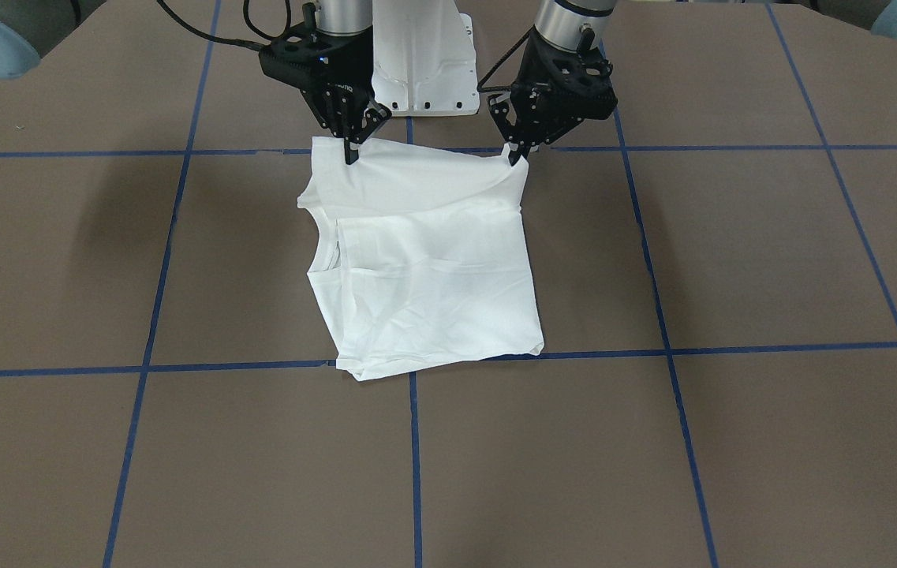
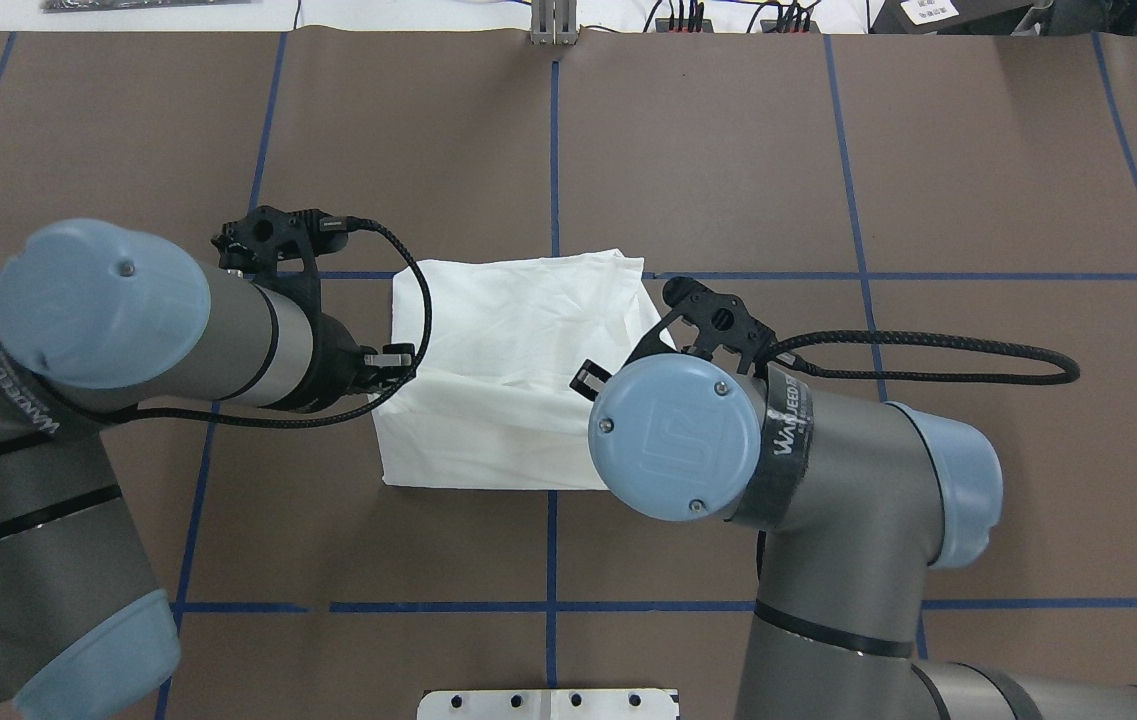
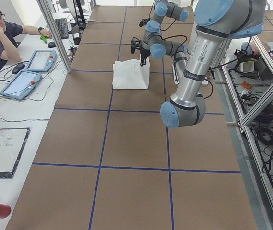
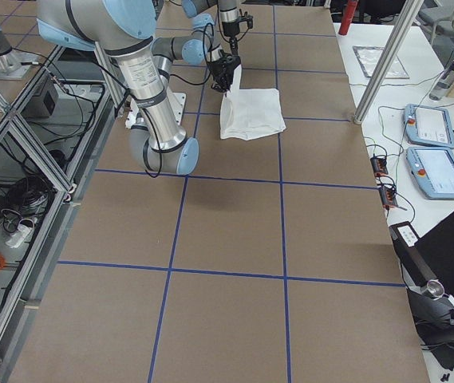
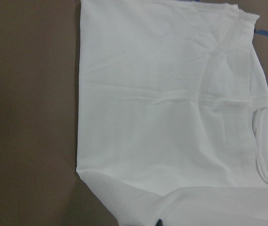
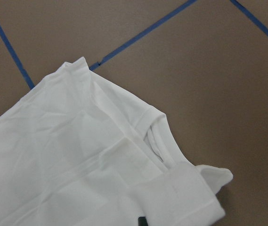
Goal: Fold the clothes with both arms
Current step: 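Lift the near half with both grippers and fold it away from the robot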
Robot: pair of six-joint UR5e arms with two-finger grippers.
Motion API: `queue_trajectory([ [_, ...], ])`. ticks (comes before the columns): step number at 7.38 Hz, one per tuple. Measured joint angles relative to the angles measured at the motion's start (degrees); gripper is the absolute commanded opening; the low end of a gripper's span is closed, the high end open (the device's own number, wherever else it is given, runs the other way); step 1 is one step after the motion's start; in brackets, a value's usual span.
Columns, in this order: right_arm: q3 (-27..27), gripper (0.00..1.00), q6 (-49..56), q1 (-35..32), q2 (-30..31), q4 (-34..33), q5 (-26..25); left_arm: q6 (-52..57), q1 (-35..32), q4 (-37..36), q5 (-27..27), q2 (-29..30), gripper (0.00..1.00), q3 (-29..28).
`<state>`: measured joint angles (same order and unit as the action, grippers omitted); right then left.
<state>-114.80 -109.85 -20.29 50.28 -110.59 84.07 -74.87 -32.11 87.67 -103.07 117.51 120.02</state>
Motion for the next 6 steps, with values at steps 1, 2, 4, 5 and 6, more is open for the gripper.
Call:
queue_trajectory([
  [1,5.1,0.0,1.9,-2.3,-0.8,5.2,0.1,1.9,-2.0,0.4,-0.1,1.7,0.0,-3.7],
  [2,10.1,0.0,3.5,-4.3,-1.8,9.7,0.1,3.5,-3.6,1.3,-0.1,3.5,0.0,-7.7],
  [4,19.6,0.0,5.8,-7.1,-5.3,15.5,0.5,6.8,-6.1,7.6,0.0,6.2,0.0,-17.8],
  [5,22.7,0.0,6.9,-8.3,-6.2,17.6,1.0,8.1,-6.9,11.0,0.1,7.9,0.0,-23.5],
  [6,25.4,0.0,7.9,-9.3,-6.7,19.6,1.3,9.3,-7.3,14.1,0.1,9.4,0.0,-28.6],
])
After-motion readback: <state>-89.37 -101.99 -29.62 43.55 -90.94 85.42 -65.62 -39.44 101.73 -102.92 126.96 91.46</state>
